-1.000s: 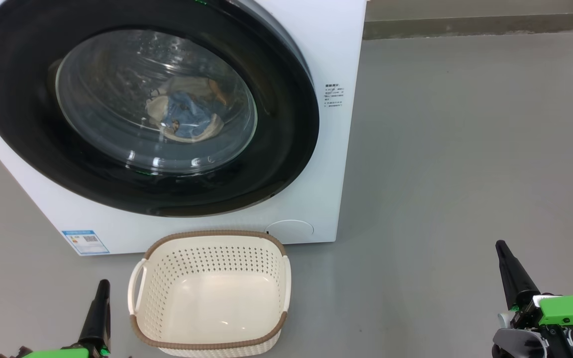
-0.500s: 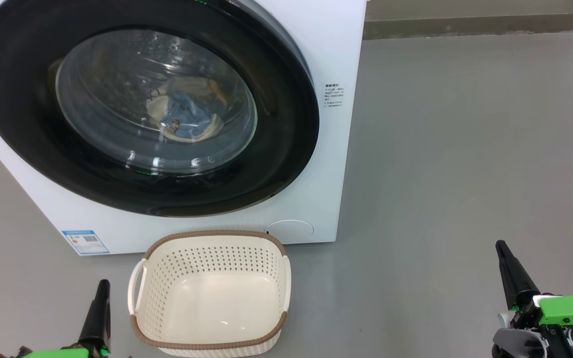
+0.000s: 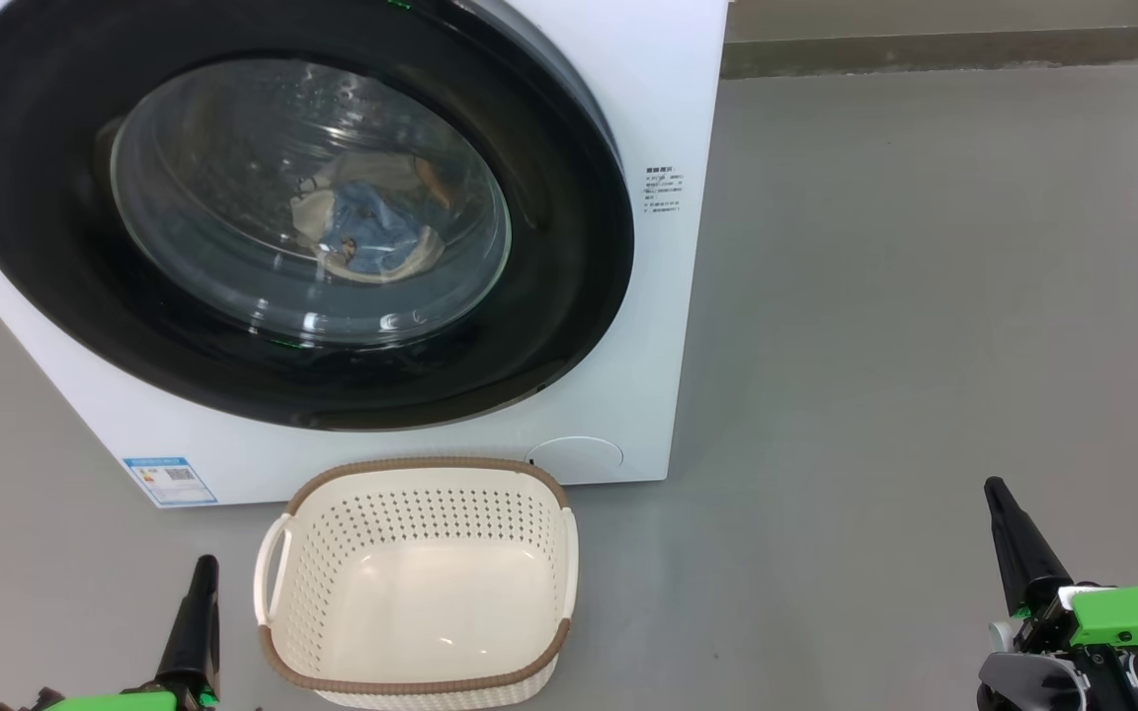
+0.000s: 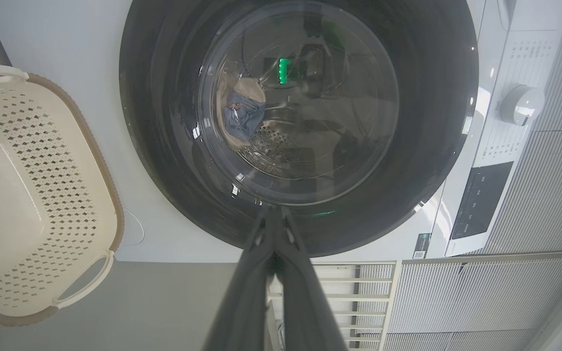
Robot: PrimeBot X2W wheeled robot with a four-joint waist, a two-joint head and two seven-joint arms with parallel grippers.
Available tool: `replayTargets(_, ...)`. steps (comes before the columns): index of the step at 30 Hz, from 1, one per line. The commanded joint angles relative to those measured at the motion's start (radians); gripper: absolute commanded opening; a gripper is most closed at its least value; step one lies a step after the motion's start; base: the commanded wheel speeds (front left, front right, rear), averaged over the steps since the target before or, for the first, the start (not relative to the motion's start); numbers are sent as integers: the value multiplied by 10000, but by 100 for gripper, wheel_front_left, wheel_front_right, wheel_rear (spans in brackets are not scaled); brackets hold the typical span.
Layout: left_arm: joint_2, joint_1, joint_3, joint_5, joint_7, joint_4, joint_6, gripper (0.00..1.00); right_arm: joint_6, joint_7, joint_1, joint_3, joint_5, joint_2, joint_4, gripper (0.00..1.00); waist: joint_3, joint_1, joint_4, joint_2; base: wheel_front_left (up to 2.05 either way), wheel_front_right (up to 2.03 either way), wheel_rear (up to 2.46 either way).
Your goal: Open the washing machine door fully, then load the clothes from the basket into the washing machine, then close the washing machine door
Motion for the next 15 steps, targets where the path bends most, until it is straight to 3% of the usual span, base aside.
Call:
replayTargets(1,93,-425,331,-83,61,-317,4,0,2,54,-436,176,39,-81,-293,0,0,0,0,-1,0,0,0)
replayTargets(15,93,-425,330,-83,60,-317,4,0,2,54,-436,176,38,-80,-293,0,0,0,0,-1,0,0,0)
